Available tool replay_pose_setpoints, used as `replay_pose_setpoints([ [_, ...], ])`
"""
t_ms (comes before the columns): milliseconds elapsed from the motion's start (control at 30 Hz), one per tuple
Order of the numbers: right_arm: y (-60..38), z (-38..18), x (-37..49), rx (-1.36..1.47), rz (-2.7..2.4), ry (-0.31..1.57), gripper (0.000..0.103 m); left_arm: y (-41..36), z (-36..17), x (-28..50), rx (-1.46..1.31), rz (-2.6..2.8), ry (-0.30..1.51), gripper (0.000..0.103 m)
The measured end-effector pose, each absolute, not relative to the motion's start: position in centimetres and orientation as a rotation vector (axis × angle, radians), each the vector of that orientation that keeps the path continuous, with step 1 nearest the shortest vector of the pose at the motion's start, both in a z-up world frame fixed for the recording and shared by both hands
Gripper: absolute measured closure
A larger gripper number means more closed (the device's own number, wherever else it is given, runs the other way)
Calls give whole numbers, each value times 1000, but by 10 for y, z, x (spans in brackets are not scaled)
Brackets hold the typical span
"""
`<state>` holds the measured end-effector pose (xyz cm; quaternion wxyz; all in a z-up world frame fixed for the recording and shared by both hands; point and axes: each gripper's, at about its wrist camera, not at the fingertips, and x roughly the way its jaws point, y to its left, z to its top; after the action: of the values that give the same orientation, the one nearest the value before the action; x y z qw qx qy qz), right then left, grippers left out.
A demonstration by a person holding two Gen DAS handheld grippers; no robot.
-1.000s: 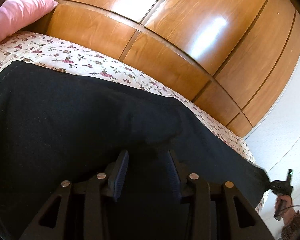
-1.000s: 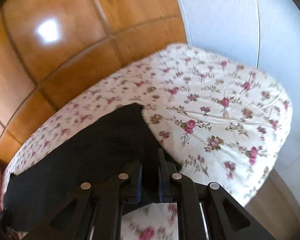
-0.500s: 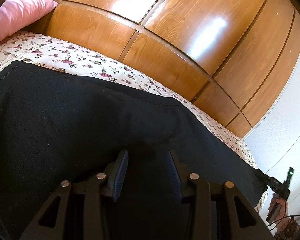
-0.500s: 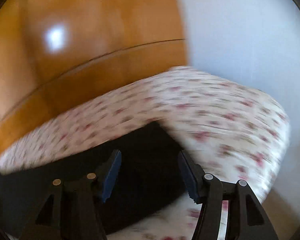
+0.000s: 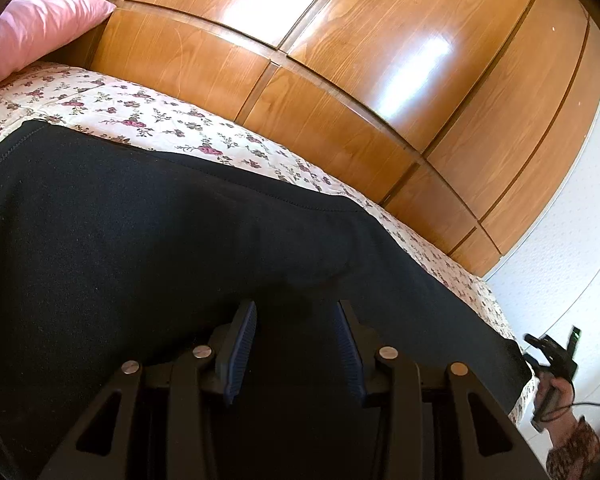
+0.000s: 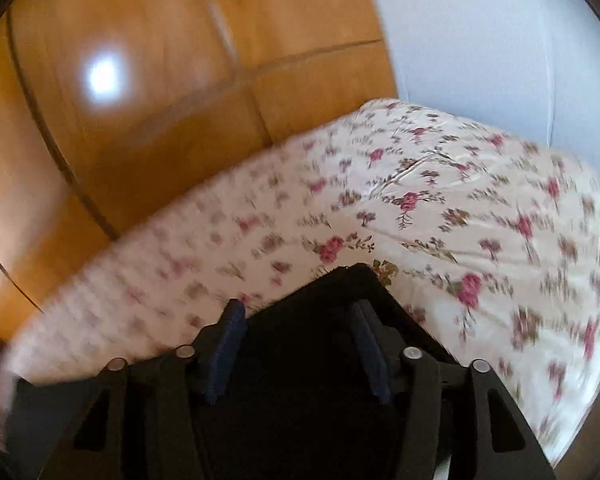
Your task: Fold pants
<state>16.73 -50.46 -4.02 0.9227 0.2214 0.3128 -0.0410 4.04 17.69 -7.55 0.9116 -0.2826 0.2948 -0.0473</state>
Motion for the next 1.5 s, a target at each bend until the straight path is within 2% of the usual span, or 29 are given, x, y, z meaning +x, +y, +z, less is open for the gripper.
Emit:
replay_pose_setpoints([
  [233, -535, -52, 90, 594, -133, 660, 32, 176, -75, 40, -590, -100, 602, 62],
  [433, -543, -86, 94, 731, -49, 726, 29, 176, -74, 39, -595, -102, 599, 62],
  [467, -545, -93, 96, 777, -46, 714, 28, 176, -74, 39, -596, -103, 598, 62],
  [533, -548, -98, 96, 849, -17, 639, 20, 176, -74, 39, -597, -103, 597, 62],
  [667, -547, -101, 108, 880, 21, 592, 20, 175, -74, 39, -596, -100, 597, 62],
  [767, -541, -101, 118, 839, 14, 613, 36, 175, -74, 39, -595, -100, 597, 62],
  [800, -540, -102, 121, 841, 17, 625, 48, 175, -74, 39, -596, -100, 597, 62],
  [833, -540, -105, 124, 859, 27, 645, 67, 175, -74, 39, -596, -100, 597, 62],
  [900, -542, -109, 130, 902, 39, 673, 80, 174, -74, 39, -596, -100, 597, 62],
  [1033, -531, -90, 129, 874, 40, 628, 81, 175, -74, 39, -600, -103, 595, 62],
  [1200, -495, -40, 128, 749, 67, 569, 82, 174, -74, 38, -607, -107, 590, 62],
  [1367, -423, 12, 118, 523, 134, 484, 84, 175, -74, 37, -618, -117, 580, 61],
  [1500, -367, 29, 109, 387, 204, 452, 84, 175, -74, 37, -624, -124, 574, 60],
])
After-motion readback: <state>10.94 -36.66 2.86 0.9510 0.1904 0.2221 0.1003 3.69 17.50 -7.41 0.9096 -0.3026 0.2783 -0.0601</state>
